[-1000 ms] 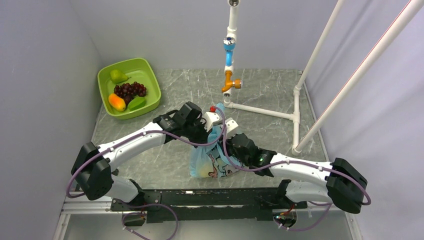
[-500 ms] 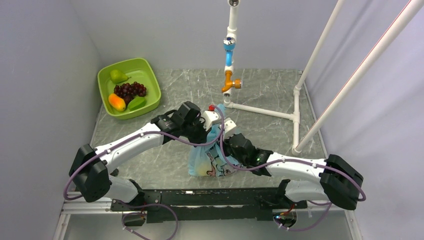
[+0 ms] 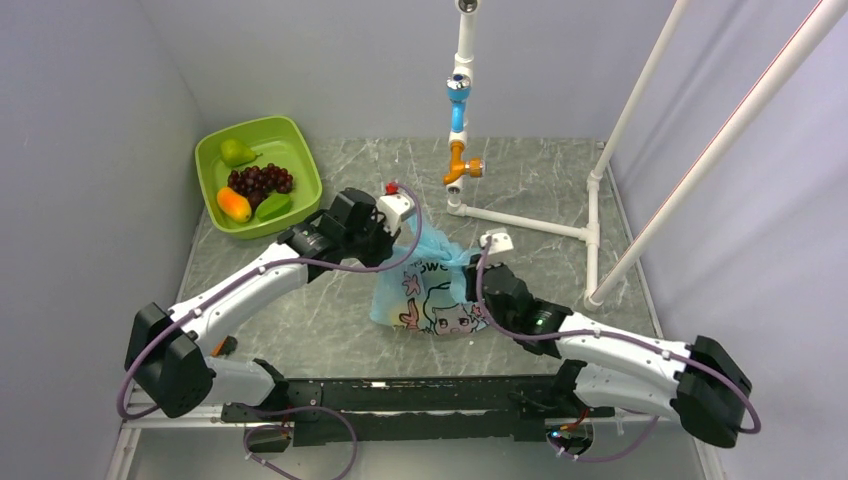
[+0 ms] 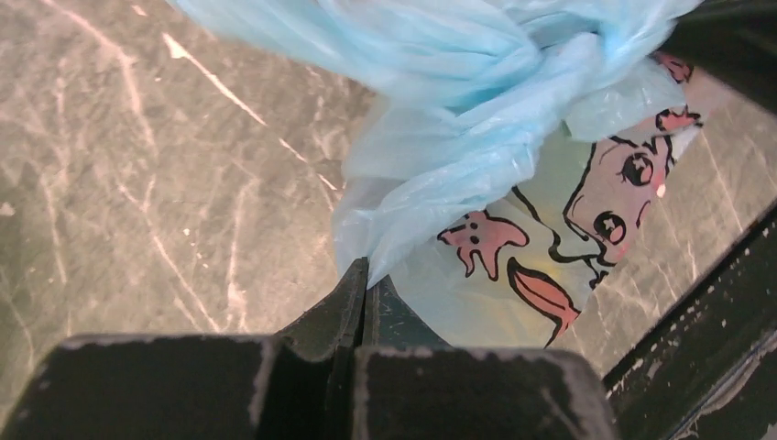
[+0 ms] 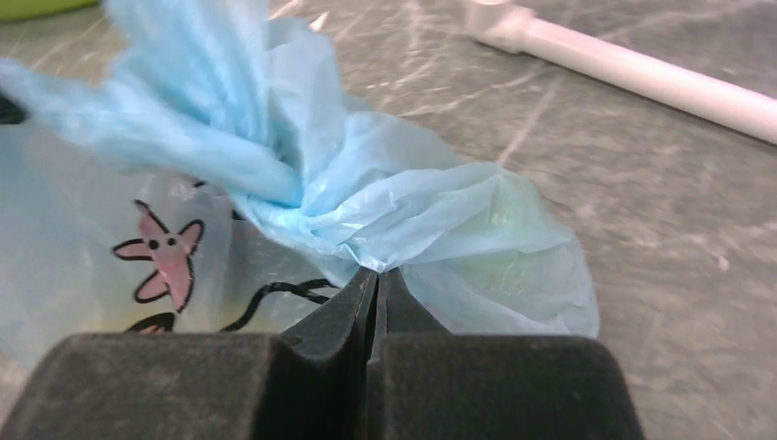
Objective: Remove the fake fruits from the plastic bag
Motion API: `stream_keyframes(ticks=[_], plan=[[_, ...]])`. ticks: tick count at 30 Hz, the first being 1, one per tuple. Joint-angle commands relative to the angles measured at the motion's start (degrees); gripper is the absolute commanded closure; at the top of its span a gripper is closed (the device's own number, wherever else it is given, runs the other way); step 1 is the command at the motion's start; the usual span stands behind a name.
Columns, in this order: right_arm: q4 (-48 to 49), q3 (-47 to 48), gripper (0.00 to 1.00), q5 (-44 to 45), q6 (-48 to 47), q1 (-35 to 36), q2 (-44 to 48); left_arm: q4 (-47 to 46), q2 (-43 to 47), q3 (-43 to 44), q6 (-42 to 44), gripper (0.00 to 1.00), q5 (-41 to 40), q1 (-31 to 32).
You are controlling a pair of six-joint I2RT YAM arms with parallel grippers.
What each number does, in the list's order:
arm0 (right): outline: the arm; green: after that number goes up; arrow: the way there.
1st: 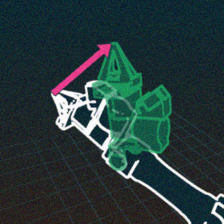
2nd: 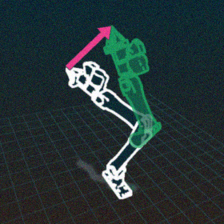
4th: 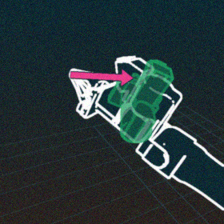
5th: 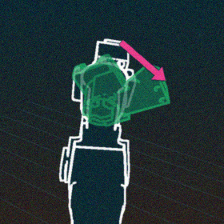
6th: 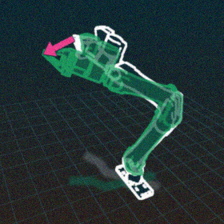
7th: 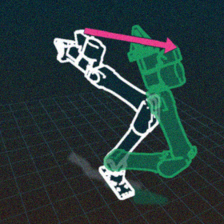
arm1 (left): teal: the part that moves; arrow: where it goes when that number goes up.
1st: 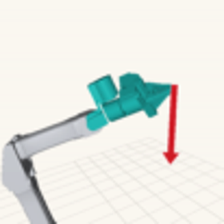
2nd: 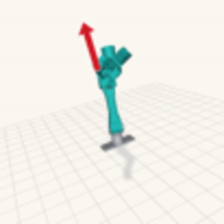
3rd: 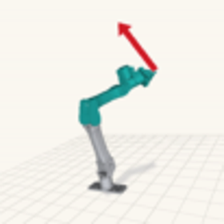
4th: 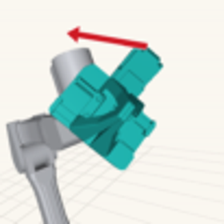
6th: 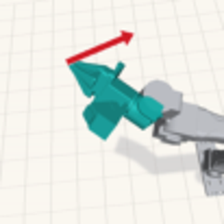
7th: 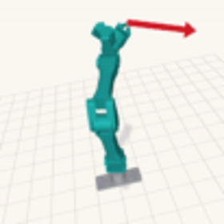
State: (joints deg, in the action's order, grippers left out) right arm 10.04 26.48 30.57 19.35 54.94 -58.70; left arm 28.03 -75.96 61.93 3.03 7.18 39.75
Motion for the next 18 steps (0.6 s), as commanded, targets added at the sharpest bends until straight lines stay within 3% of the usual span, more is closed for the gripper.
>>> stream_keyframes(ticks=[1,7,12,14,18], plan=[[-11.0,-1.32,1.0,7.74,7.15,-4.39,6.61,-1.49,3.0,-0.16,-2.22,1.0,-3.12,-2.47],[-18.03,2.2,1.0,-2.55,3.55,-5.81,11.27,-2.47,3.37,-0.73,-2.07,1.0,0.55,-2.59],[-22.94,8.52,0.96,-4.16,3.02,-5.79,9.15,-3.23,3.86,-1.23,-1.86,1.0,2.6,-2.64],[-24.77,11.5,0.82,-5.56,3.1,-5.79,8.03,-3.56,4.07,-1.38,-1.79,1.0,3.76,-2.57],[-29.0,17.08,0.43,-12.57,3.27,-5.58,6.37,-3.84,4.41,-1.71,-1.54,1.0,4.9,-2.61]])
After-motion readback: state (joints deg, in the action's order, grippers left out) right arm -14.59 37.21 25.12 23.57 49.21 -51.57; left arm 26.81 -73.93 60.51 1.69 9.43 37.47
